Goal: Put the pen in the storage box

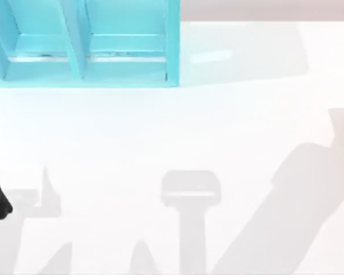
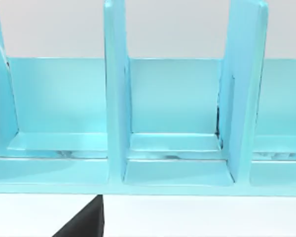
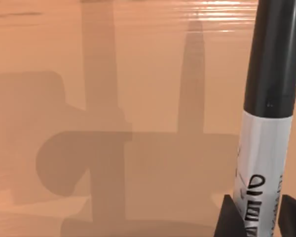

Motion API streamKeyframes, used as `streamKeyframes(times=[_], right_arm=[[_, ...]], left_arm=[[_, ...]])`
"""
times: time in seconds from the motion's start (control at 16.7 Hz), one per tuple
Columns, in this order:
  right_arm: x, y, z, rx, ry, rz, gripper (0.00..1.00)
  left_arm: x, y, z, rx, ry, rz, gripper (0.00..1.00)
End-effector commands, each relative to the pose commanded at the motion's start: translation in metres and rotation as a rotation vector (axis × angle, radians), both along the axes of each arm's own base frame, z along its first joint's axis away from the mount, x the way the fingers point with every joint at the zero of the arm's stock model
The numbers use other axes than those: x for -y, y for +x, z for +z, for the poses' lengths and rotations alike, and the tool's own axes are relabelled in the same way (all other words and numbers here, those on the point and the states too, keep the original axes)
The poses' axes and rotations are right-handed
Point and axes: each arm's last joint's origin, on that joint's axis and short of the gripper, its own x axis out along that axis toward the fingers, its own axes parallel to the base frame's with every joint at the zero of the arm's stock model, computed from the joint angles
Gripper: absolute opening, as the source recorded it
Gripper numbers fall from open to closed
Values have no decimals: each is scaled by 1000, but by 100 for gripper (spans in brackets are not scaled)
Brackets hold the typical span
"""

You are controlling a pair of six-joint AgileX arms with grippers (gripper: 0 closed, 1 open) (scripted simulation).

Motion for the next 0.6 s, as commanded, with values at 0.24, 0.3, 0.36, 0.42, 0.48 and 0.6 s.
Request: streamKeyframes(times=[0.24,0.3,0.36,0.42,0.48,0.6], right_arm=[[1,-1,0,9,4,-5,0],[1,-1,0,9,4,-5,8],[1,-1,0,9,4,-5,15],[1,-1,0,9,4,-5,23],[1,-1,0,9,4,-5,30],[1,-1,0,9,4,-5,45]], left_arm=[[0,0,0,0,0,0,100],[0,0,0,0,0,0,100],[0,0,0,0,0,0,100],[0,0,0,0,0,0,100],[0,0,0,0,0,0,100],[0,0,0,0,0,0,100]])
